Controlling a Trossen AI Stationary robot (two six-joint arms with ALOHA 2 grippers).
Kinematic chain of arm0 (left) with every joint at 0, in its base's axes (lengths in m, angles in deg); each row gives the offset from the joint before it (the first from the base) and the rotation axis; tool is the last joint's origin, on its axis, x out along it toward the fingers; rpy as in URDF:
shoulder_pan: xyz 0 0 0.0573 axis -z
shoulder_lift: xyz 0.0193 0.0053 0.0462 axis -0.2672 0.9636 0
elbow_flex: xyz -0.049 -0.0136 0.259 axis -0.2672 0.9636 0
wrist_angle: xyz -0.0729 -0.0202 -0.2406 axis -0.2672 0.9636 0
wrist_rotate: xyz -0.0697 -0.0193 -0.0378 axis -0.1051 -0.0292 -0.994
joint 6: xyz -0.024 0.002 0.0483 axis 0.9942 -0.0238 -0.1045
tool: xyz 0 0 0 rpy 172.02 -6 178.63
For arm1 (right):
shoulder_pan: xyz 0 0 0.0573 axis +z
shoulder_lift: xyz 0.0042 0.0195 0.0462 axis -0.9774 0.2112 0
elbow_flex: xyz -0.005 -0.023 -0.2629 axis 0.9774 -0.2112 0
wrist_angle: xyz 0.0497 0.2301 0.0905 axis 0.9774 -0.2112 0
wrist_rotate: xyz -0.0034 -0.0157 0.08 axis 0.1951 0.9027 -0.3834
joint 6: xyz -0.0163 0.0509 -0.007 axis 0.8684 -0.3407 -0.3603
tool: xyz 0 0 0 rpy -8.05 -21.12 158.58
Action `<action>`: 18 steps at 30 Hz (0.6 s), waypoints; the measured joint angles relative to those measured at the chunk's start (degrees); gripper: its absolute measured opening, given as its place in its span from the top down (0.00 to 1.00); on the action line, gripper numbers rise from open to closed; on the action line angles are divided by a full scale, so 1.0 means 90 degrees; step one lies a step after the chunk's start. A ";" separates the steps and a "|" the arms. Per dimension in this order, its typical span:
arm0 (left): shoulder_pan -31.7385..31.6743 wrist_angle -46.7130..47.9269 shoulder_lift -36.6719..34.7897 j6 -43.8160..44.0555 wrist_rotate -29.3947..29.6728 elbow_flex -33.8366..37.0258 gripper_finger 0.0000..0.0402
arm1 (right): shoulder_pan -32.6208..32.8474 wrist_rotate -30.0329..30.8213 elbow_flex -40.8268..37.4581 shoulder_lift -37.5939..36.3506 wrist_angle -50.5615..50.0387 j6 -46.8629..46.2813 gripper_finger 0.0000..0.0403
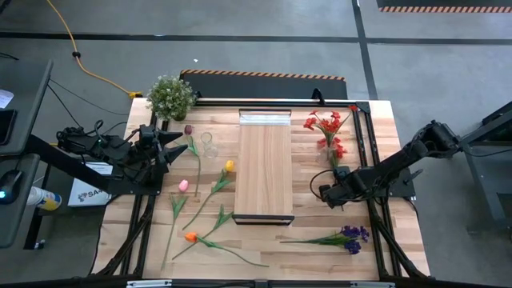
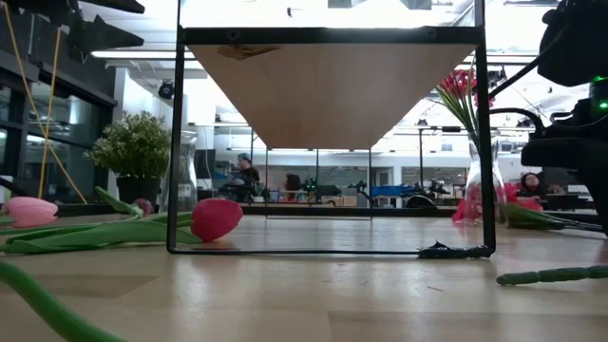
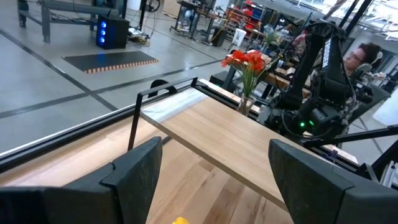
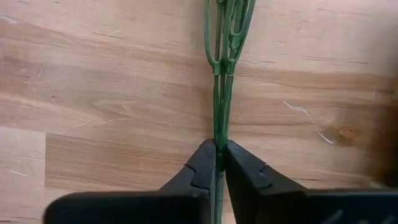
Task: Pick and place flowers into a vace then onto a shelf
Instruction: Put the red flowers into the right transparent vase
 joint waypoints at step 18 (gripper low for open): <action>0.0000 0.0002 -0.0001 -0.0005 0.0000 0.0001 0.19 | -0.0050 -0.0450 0.0009 -0.0254 -0.0608 -0.0280 0.98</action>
